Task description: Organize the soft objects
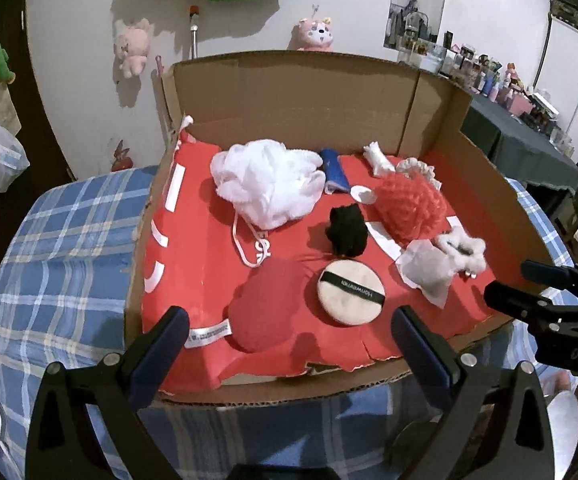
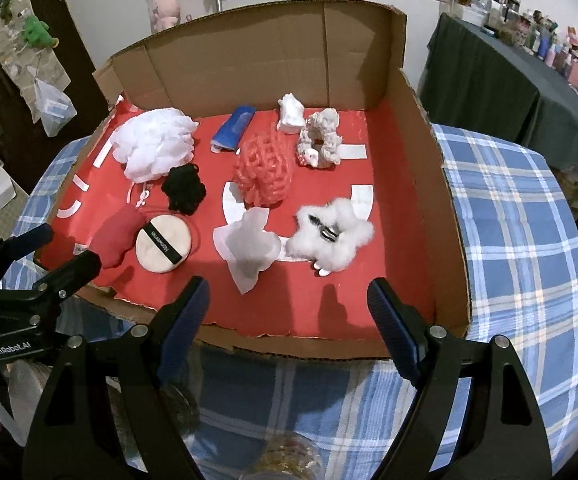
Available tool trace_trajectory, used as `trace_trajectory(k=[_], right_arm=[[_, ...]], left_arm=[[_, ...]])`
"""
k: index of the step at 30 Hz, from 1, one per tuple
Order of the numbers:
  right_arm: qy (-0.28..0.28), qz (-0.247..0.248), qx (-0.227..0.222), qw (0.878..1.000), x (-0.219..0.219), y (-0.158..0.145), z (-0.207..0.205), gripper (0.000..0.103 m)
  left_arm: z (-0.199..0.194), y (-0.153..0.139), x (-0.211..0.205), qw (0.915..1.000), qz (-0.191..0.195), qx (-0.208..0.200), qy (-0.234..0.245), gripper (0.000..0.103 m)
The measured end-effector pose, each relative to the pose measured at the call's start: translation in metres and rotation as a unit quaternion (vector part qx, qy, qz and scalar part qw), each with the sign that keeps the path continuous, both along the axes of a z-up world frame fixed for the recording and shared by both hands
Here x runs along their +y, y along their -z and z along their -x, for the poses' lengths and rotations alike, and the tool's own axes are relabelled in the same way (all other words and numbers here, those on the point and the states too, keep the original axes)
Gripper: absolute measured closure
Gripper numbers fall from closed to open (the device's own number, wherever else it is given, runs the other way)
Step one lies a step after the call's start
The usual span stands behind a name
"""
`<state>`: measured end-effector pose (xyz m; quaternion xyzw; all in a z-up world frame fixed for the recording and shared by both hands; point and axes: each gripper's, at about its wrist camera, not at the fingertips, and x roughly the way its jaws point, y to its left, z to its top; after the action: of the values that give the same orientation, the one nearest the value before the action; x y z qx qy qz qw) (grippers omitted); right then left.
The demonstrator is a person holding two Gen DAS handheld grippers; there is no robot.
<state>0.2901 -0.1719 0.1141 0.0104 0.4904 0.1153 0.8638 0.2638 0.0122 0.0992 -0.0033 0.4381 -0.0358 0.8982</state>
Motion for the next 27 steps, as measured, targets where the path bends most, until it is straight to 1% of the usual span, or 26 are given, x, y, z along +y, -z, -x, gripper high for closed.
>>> trace_trajectory(k=[3, 5, 6, 8, 13, 22, 27], right_arm=[[-0.004, 0.003, 0.004, 1.0, 0.001, 0.003, -0.001, 0.022], [0.0, -0.009, 0.007, 1.0, -0.001, 0.004, -0.002, 0.022], [0.002, -0.006, 0.006, 1.0, -0.001, 0.004, -0.002, 0.022], [-0.002, 0.002, 0.006, 1.0, 0.0, 0.004, -0.001, 0.022], [-0.006, 0.004, 0.012, 1.0, 0.002, 0.007, -0.002, 0.022], [-0.003, 0.0, 0.013, 1.0, -0.001, 0.008, -0.002, 0.022], [-0.005, 0.003, 0.011, 1.0, -0.001, 0.008, -0.003, 0.022]], left_arm=[[-0.002, 0.005, 0.001, 0.9999, 0.004, 0.009, -0.004, 0.0], [-0.002, 0.006, 0.002, 0.9999, 0.008, 0.012, -0.006, 0.0], [-0.002, 0.006, 0.003, 0.9999, 0.008, 0.011, -0.007, 0.0], [-0.003, 0.007, 0.003, 0.9998, 0.003, 0.015, -0.01, 0.0], [-0.006, 0.009, 0.001, 0.9997, -0.003, 0.021, -0.011, 0.0], [-0.009, 0.014, 0.0, 0.9993, 0.001, 0.037, -0.01, 0.0], [-0.01, 0.014, -0.001, 0.9993, -0.003, 0.036, -0.011, 0.0]])
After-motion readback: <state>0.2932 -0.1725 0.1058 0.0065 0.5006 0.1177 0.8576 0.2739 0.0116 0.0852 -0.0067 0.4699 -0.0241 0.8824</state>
